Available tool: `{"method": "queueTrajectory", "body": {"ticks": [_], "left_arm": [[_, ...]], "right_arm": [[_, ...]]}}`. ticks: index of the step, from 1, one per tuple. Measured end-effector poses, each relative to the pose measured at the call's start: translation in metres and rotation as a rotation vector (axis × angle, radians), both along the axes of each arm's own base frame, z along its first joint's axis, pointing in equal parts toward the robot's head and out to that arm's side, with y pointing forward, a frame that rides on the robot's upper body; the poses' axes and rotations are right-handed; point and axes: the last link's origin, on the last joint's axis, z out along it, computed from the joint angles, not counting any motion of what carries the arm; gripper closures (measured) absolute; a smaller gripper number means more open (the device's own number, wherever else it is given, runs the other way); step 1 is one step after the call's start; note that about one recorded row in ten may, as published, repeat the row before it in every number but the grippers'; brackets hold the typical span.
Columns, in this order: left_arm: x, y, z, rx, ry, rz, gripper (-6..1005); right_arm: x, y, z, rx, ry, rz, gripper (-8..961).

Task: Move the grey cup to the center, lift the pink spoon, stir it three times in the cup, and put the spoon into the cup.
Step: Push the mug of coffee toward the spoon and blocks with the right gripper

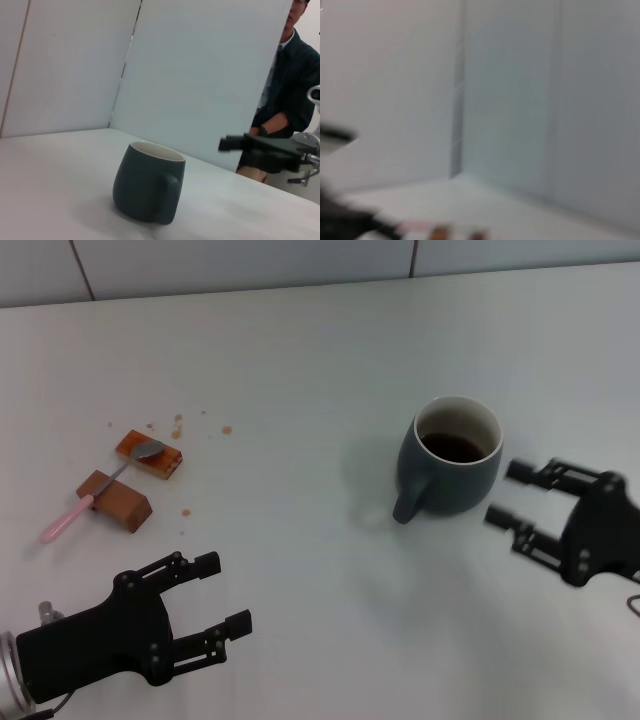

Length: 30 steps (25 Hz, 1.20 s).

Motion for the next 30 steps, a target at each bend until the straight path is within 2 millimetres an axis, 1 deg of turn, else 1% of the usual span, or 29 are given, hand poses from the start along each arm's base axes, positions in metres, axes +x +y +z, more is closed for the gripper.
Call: {"method": "queueTrajectory", "body": {"ticks": [3, 4, 5, 9, 11, 13, 14, 16, 18, 19, 20, 25, 28, 29, 30], "left_arm": [[0.0, 0.001, 0.0, 0.001, 0.0, -0.002, 192], [0.0, 0.001, 0.0, 0.002, 0.001, -0.003, 193], [0.0, 0.001, 0.0, 0.002, 0.001, -0.003, 193], [0.001, 0.002, 0.001, 0.002, 0.002, -0.007, 194], [0.001, 0.003, 0.001, 0.002, 0.001, -0.007, 194], [0.001, 0.003, 0.001, 0.002, 0.001, -0.008, 194], [0.002, 0.003, 0.001, 0.002, 0.001, -0.009, 195], [0.002, 0.003, 0.001, 0.002, 0.001, -0.01, 195], [0.002, 0.003, 0.001, 0.002, 0.001, -0.01, 195], [0.002, 0.003, 0.001, 0.002, 0.001, -0.01, 196], [0.003, 0.005, 0.001, 0.002, 0.001, -0.015, 196], [0.004, 0.007, 0.001, 0.003, 0.002, -0.019, 197], [0.004, 0.007, 0.001, 0.003, 0.004, -0.02, 197], [0.004, 0.007, 0.001, 0.003, 0.004, -0.02, 198], [0.004, 0.007, 0.001, 0.003, 0.004, -0.02, 198]], "right_arm": [[0.007, -0.006, 0.005, 0.221, 0.065, -0.039, 439], [0.011, -0.009, 0.006, 0.367, 0.073, -0.069, 461], [0.011, -0.009, 0.006, 0.367, 0.073, -0.069, 483], [0.02, -0.014, 0.0, 0.642, 0.001, -0.156, 572], [0.023, -0.012, -0.005, 0.704, -0.04, -0.207, 616], [0.026, -0.007, -0.009, 0.71, -0.071, -0.246, 660], [0.029, -0.001, -0.013, 0.694, -0.093, -0.279, 682], [0.03, 0.002, -0.015, 0.688, -0.103, -0.295, 756], [0.033, 0.011, -0.019, 0.666, -0.124, -0.326, 829], [0.033, 0.019, -0.025, 0.634, -0.148, -0.346, 866], [0.033, 0.019, -0.025, 0.634, -0.148, -0.346, 881], [0.025, 0.028, -0.039, 0.575, -0.163, -0.331, 956], [0.02, 0.033, -0.046, 0.541, -0.171, -0.311, 956], [0.016, 0.036, -0.051, 0.519, -0.173, -0.307, 956], [0.016, 0.036, -0.051, 0.519, -0.173, -0.307, 955]]}}
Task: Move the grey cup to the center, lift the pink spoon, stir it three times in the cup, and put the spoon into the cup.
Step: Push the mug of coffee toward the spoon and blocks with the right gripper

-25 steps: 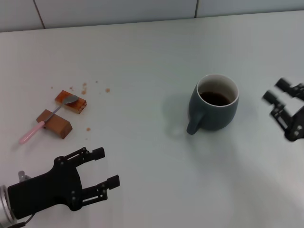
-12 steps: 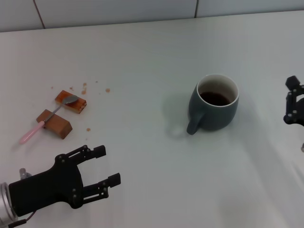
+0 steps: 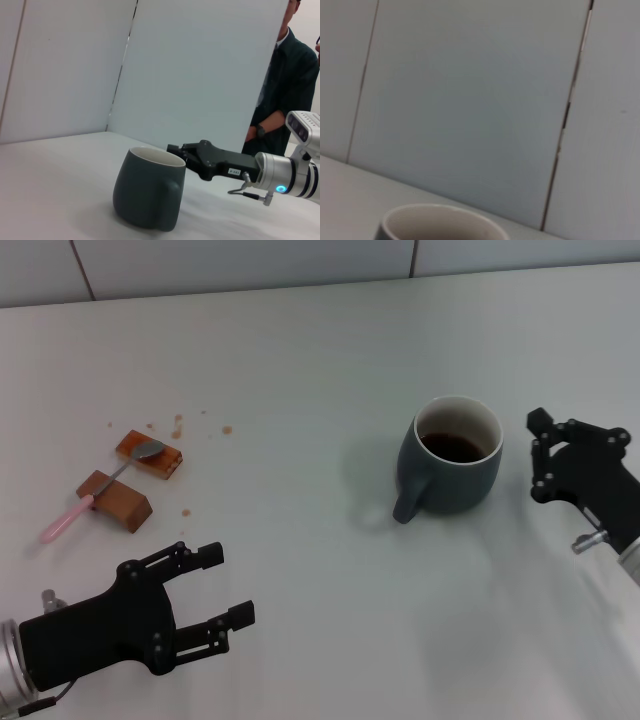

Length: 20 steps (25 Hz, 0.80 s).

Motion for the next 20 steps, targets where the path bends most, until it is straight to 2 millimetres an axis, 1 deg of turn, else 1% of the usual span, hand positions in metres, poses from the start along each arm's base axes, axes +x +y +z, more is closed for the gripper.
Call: {"method": "queueTrajectory", "body": {"ticks": [8, 12, 14, 15, 20], "left_arm": [[0.0, 0.001, 0.001, 0.002, 0.0, -0.002, 199], [0.001, 0.001, 0.001, 0.003, -0.001, -0.002, 200], [0.001, 0.002, 0.001, 0.004, -0.001, -0.003, 200], [0.001, 0.002, 0.001, 0.004, -0.002, -0.004, 201], [0.001, 0.003, 0.002, 0.004, -0.002, -0.005, 202]], "right_arm": [[-0.015, 0.01, -0.02, -0.093, 0.0, 0.012, 955], [-0.027, 0.013, -0.031, -0.135, 0.018, 0.031, 956], [-0.036, 0.015, -0.039, -0.174, 0.021, 0.051, 956], [-0.036, 0.015, -0.039, -0.174, 0.021, 0.051, 956], [-0.054, 0.021, -0.053, -0.235, 0.029, 0.08, 951]]}}
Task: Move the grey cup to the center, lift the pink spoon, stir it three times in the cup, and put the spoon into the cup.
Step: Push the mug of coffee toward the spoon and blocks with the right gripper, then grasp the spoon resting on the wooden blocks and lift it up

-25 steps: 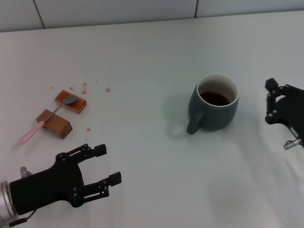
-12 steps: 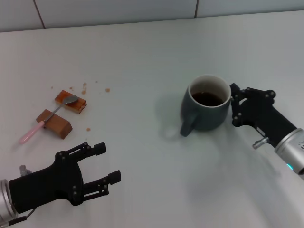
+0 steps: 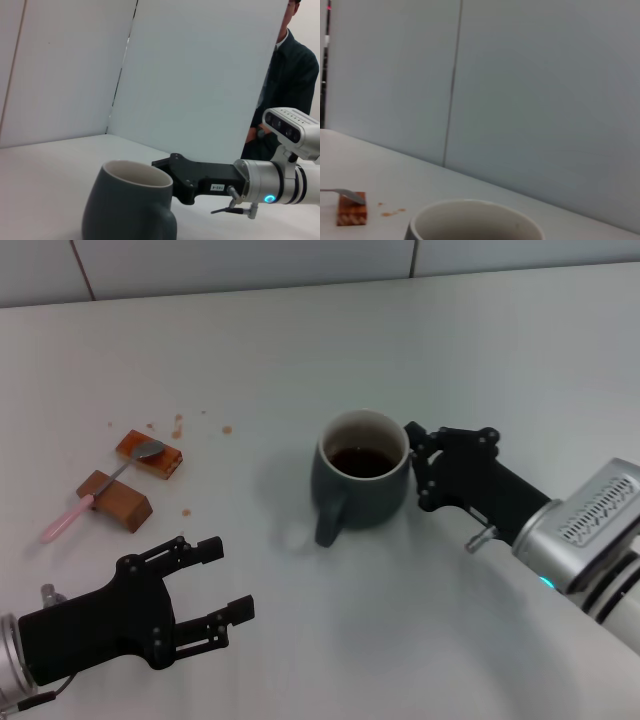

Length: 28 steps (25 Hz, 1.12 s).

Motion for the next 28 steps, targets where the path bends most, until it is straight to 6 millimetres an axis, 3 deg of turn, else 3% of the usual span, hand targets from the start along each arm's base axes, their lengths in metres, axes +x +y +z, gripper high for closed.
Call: {"method": "queueTrajectory", "body": {"ticks": [12, 17, 21, 23, 24, 25, 28], "left_arm": [[0.0, 0.0, 0.0, -0.002, 0.0, -0.003, 204], [0.0, 0.0, 0.0, 0.001, 0.002, -0.005, 205], [0.0, 0.0, 0.001, 0.004, 0.003, -0.006, 206], [0.0, 0.0, 0.001, 0.005, 0.002, -0.006, 206], [0.0, 0.0, 0.001, 0.005, 0.002, -0.006, 206], [0.0, 0.0, 0.001, 0.005, 0.002, -0.006, 207], [0.001, 0.0, 0.002, 0.013, -0.009, -0.009, 207]], "right_arm": [[-0.03, 0.013, -0.018, -0.071, 0.014, 0.033, 909], [-0.023, 0.009, -0.002, 0.026, 0.094, 0.009, 892], [-0.01, -0.017, 0.036, 0.214, 0.214, 0.07, 878], [-0.009, -0.039, 0.048, 0.25, 0.251, 0.16, 871], [-0.01, -0.061, 0.055, 0.233, 0.276, 0.264, 868], [-0.01, -0.061, 0.055, 0.233, 0.276, 0.264, 864], [-0.012, -0.09, 0.056, 0.148, 0.313, 0.377, 854]]}}
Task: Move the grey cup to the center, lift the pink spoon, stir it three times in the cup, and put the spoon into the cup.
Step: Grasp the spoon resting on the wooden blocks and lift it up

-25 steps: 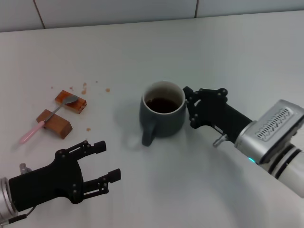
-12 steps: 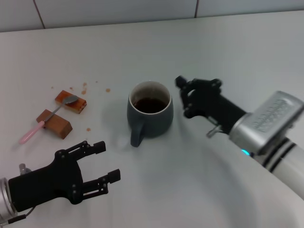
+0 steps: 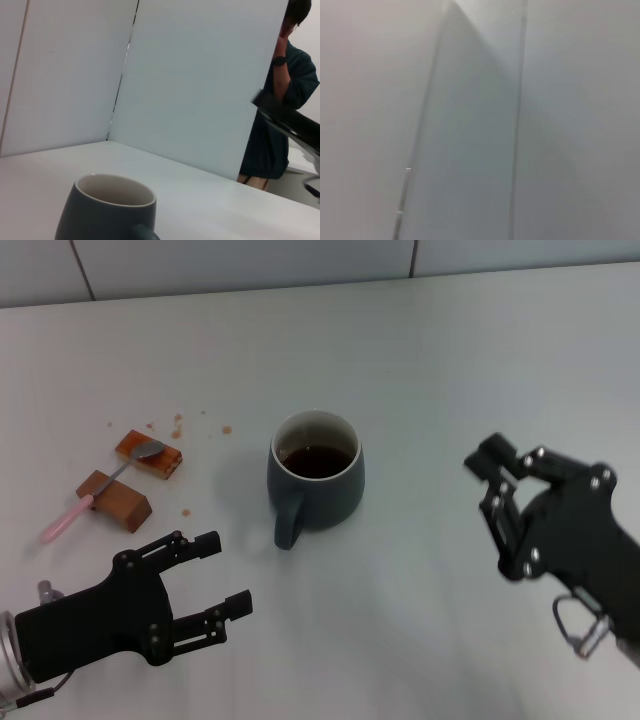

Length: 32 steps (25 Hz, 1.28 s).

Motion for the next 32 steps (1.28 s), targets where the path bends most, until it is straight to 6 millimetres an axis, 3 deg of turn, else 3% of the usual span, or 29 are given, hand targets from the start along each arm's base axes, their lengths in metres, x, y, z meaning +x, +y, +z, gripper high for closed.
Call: {"method": "queueTrajectory", "body": {"ticks": [2, 6, 12, 14, 18, 22, 25, 27, 28, 32], "left_arm": [[0.0, 0.0, 0.0, 0.004, -0.001, 0.0, 207], [0.0, 0.001, 0.0, 0.009, 0.0, -0.002, 208], [0.0, 0.002, 0.002, 0.023, -0.007, 0.005, 209], [-0.002, 0.003, 0.006, 0.051, -0.016, 0.022, 210], [-0.006, 0.006, 0.013, 0.11, -0.04, 0.067, 211], [-0.021, 0.003, 0.036, 0.279, -0.133, 0.205, 211], [-0.031, -0.009, 0.061, 0.479, -0.297, 0.319, 212], [-0.033, -0.011, 0.065, 0.505, -0.32, 0.346, 212], [-0.044, -0.012, 0.074, 0.546, -0.408, 0.468, 213], [-0.056, -0.01, 0.077, 0.501, -0.5, 0.62, 213]], "right_arm": [[0.002, -0.009, -0.002, -0.075, 0.021, 0.007, 847], [0.016, -0.008, -0.006, -0.277, 0.04, -0.058, 833], [0.028, 0.002, -0.017, -0.491, -0.023, -0.126, 627], [0.031, 0.005, -0.016, -0.512, -0.036, -0.14, 396], [0.031, 0.009, -0.012, -0.503, -0.042, -0.135, 317], [0.031, 0.014, -0.008, -0.515, -0.036, -0.136, 238], [0.033, 0.018, -0.004, -0.53, -0.037, -0.142, 179], [0.033, 0.02, -0.003, -0.531, -0.039, -0.142, 165], [0.032, 0.02, -0.003, -0.534, -0.038, -0.142, 158], [0.033, 0.024, 0.0, -0.54, -0.04, -0.143, 137]]}}
